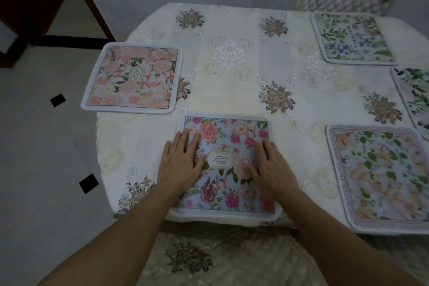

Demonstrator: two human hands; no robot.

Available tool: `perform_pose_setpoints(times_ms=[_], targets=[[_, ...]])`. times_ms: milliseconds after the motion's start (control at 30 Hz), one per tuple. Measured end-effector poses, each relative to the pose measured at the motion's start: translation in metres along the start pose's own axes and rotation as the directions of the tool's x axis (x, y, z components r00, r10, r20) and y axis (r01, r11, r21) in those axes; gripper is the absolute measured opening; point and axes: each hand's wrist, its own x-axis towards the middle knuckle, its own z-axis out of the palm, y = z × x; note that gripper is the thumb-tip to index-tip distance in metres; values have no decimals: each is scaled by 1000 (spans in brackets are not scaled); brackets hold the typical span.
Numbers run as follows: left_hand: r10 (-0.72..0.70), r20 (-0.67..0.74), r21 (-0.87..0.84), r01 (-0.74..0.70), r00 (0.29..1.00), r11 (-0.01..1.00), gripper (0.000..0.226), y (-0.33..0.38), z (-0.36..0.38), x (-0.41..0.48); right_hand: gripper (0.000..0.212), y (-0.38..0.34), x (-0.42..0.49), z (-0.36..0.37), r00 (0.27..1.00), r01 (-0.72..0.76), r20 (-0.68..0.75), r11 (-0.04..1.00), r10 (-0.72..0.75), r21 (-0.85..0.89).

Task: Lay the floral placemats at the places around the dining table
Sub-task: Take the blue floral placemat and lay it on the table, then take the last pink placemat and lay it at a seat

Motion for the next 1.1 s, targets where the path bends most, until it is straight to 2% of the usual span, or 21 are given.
perform_pose_setpoints(times_ms=[200,467,733,1100], targets=[[-19,-131,14,21,991,1000,78,23,-59,-16,72,-14,-20,-61,999,40,-28,999,-40,1],[54,-295,63,-37,954,997,74,45,-131,-29,63,-45,-36,-132,972,63,-221,994,-82,-93],[107,-420,107,-69,901,992,68,54,-166,-42,50,-80,-54,-166,850,101,-501,984,-163,-150],[63,-405,77,-35,912,996,71,28,-161,-67,51,-106,-58,-149,859,148,-466,974,-211,-169]])
